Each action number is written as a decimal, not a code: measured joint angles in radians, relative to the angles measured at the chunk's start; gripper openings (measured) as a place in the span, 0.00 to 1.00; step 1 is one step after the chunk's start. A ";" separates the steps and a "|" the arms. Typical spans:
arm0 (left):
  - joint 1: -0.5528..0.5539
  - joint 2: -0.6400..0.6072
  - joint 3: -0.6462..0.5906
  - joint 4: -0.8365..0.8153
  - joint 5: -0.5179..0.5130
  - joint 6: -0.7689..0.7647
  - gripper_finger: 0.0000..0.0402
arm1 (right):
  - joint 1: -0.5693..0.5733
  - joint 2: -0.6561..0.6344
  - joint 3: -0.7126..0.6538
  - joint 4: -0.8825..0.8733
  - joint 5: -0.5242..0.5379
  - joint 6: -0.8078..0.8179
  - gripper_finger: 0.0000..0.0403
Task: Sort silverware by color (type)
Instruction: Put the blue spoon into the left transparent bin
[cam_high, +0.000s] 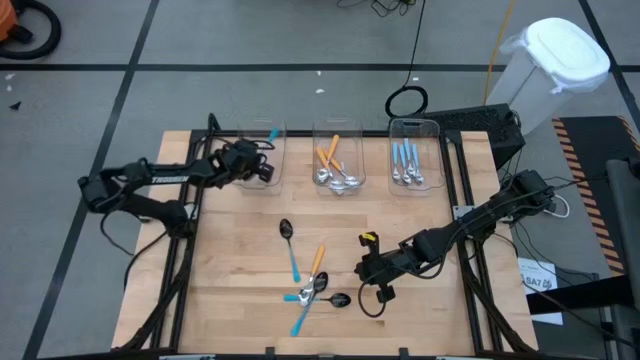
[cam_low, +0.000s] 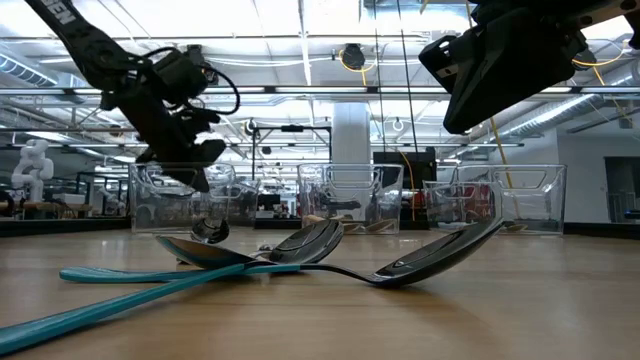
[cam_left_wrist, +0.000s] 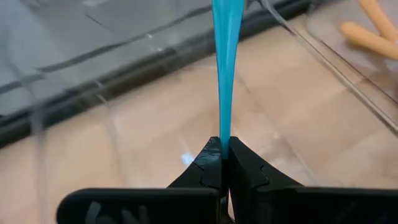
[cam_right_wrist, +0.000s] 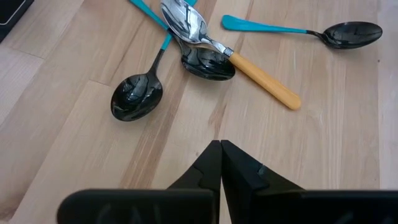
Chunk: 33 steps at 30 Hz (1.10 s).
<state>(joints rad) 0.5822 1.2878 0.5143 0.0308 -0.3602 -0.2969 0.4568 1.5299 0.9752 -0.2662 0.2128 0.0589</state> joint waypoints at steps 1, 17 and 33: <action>0.008 0.009 0.000 0.002 0.018 0.000 0.01 | 0.000 0.000 0.000 0.000 0.000 0.000 0.01; 0.050 0.036 0.000 -0.002 0.097 0.001 0.01 | 0.000 0.000 0.000 0.000 0.000 0.000 0.01; 0.050 0.037 0.000 -0.004 0.096 -0.021 0.09 | 0.000 0.000 0.000 0.000 0.000 0.000 0.01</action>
<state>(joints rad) 0.6319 1.3247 0.5143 0.0269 -0.2638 -0.3175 0.4564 1.5299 0.9752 -0.2665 0.2131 0.0586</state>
